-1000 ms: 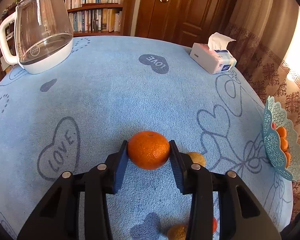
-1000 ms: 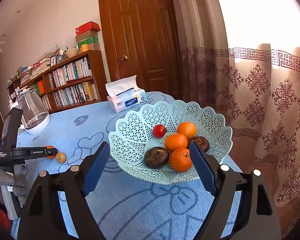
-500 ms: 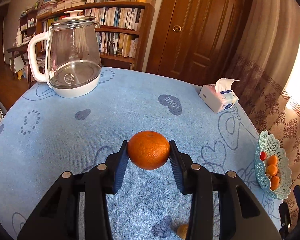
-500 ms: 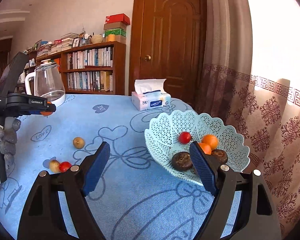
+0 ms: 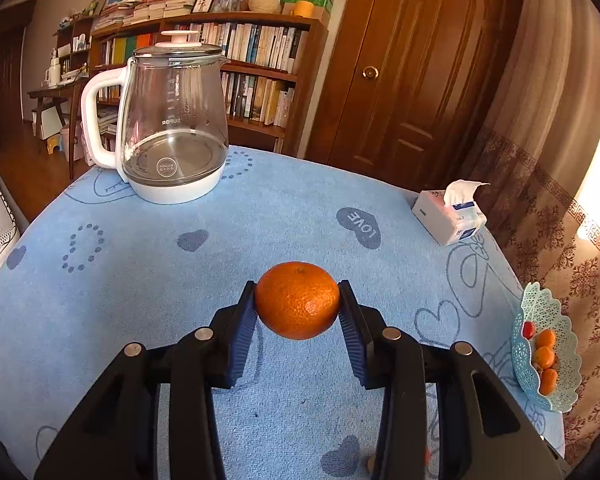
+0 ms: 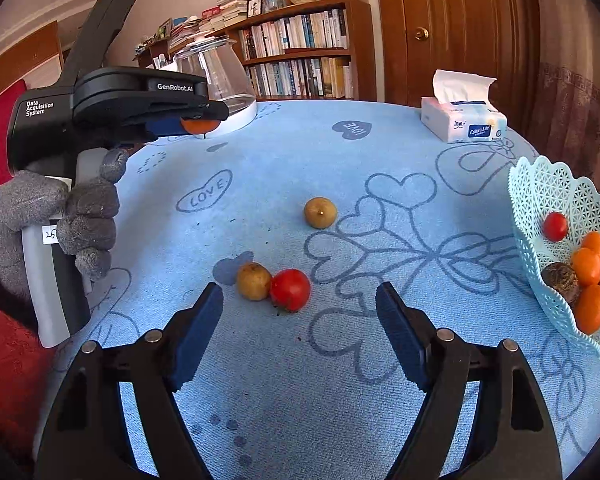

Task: Organize fruits
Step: 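Grasp another red tomato with the right tool while the left tool holds the mandarin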

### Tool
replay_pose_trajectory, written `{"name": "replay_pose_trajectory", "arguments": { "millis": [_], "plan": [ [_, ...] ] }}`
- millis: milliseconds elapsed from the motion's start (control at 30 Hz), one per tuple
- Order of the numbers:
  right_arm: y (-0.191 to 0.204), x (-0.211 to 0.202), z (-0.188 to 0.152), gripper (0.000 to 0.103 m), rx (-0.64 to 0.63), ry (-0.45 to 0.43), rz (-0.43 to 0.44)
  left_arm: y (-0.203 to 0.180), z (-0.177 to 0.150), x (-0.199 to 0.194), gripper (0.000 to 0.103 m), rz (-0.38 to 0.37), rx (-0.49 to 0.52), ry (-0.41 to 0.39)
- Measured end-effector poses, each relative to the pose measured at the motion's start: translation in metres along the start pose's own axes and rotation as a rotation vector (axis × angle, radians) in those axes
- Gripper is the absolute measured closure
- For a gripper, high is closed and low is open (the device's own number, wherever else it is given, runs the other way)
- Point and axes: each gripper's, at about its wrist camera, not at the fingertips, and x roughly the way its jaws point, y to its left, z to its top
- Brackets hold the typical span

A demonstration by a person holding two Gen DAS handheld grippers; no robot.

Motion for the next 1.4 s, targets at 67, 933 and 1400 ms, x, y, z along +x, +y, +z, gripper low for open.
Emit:
{"name": "replay_pose_trajectory", "arguments": {
  "millis": [67, 933, 1400],
  "plan": [
    [0.003, 0.009, 0.000, 0.038, -0.014, 0.036, 0.017, 0.001, 0.000, 0.000, 0.062, -0.001, -0.003, 0.002],
    [-0.004, 0.031, 0.007, 0.076, 0.055, 0.116, -0.001, 0.000, -0.004, 0.005, 0.062, -0.009, -0.007, 0.018],
    [-0.049, -0.037, 0.023, 0.076, 0.172, -0.049, -0.082, -0.006, -0.007, 0.005, 0.062, -0.022, 0.009, 0.025]
  ]
}}
